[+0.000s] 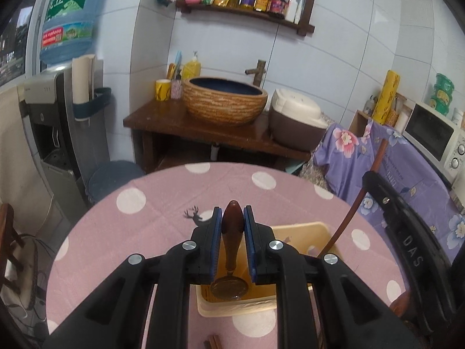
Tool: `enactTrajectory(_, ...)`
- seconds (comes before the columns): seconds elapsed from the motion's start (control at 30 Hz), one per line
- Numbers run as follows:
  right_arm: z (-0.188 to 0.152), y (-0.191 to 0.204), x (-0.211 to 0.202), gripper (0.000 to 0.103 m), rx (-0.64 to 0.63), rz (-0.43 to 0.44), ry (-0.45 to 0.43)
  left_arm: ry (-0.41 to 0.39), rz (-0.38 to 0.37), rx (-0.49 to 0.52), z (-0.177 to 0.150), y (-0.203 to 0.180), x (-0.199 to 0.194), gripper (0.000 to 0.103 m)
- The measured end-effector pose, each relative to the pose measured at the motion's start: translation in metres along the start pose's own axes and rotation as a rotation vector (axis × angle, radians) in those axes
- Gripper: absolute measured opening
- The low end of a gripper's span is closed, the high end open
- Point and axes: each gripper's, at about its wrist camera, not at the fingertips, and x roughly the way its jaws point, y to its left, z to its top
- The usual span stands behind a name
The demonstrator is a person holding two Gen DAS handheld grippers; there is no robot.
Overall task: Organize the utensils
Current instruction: 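Carry the spoon with the left tool into the cream holder while the right tool drops the chopstick in, then move both tools back over the remaining chopsticks and spoons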
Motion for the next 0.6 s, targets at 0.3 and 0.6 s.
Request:
enactTrajectory(0.3, -0.001, -0.002, -0.011, 0.041, -0.031, 0.039, -0.005, -0.014, -0.052, -0.017, -0.010, 0.003, -0.006, 0.022)
enactTrajectory(0.6, -0.039, -0.018, -0.047, 0.056, -0.047, 0.054, 0.188, -0.119, -0.003, 0.080, -0.063, 0.008, -0.076, 0.065)
